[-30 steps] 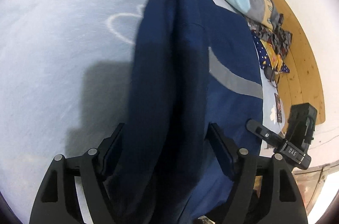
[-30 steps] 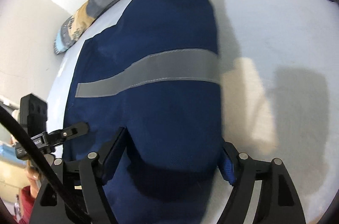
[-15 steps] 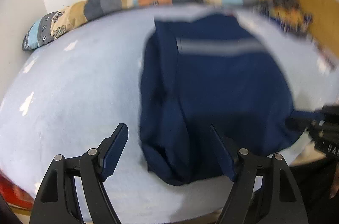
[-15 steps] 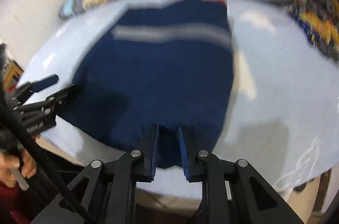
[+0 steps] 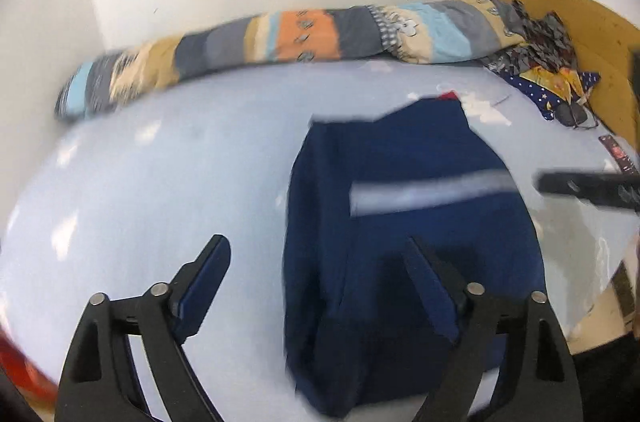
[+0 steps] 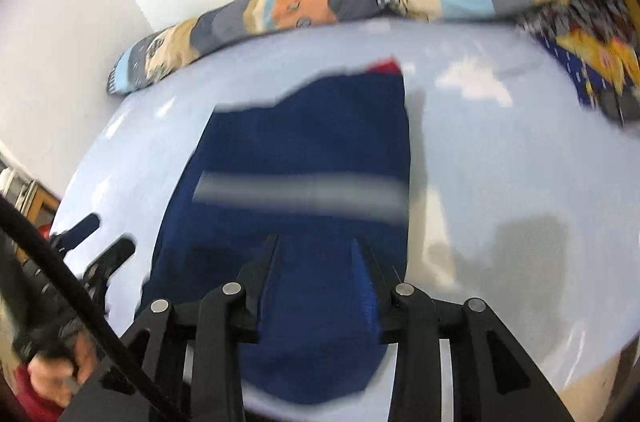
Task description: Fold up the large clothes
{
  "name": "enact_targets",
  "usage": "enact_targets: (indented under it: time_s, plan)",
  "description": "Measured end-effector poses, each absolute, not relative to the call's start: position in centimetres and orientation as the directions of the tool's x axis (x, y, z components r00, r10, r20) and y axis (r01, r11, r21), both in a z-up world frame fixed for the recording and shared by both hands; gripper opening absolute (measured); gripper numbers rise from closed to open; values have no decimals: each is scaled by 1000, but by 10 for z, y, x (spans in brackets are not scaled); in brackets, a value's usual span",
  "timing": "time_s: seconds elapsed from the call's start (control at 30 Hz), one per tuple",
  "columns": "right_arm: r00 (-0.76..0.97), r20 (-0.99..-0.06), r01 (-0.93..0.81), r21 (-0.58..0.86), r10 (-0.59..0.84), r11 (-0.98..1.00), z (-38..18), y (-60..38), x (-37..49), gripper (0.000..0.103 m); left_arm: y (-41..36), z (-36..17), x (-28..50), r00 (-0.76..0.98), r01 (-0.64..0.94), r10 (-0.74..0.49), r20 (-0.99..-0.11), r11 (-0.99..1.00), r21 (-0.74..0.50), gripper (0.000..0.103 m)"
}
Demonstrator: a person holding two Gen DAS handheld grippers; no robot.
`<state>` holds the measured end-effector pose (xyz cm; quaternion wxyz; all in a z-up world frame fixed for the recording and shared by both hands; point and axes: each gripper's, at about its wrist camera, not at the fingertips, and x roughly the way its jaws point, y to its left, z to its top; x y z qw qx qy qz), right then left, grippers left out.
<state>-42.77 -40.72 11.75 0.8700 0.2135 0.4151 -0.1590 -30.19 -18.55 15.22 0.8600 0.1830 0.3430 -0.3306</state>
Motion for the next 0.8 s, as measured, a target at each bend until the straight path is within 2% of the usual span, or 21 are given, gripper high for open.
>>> enact_targets:
  time_s: [0.07,0.13,0.23,0.3,0.37,0.4,0.57,0.7,0.8]
  plan:
    - [596,-794,476,228,-121,849,117,-427,-396,39,-218,147,-289,569,693,-409,-713,706,148,89]
    - [583,-799,493,200,-151,847,109,-443,-366,39,-247,125,-273,560,687,-344,-753,701,192,89]
    - [538,-832,504,189,-135,842,78,-464,-327,39,-271,88,-248,522,675,-299,-799,717,173,89]
    - [460,-882,530,178,-105,829,47,-470,-312,40,-282,62,-228,421,676,-278,-863,730,95,89]
    - [419,-903,555,172,-95,814,26,-476,-303,40,-283,47,-215,370,656,-276,-887,754,39,99]
    - [418,-904,557,177,-90,811,19,-477,-300,42,-281,44,-209,354,642,-282,-892,767,12,100]
    - [470,-873,528,162,-128,833,56,-460,-312,43,-271,67,-222,409,643,-317,-856,765,23,99]
    - [518,-838,498,131,-173,857,95,-428,-352,43,-248,93,-255,477,659,-355,-804,750,60,99]
    - [529,-823,503,108,-206,858,103,-400,-398,44,-224,104,-287,503,668,-380,-776,741,71,99]
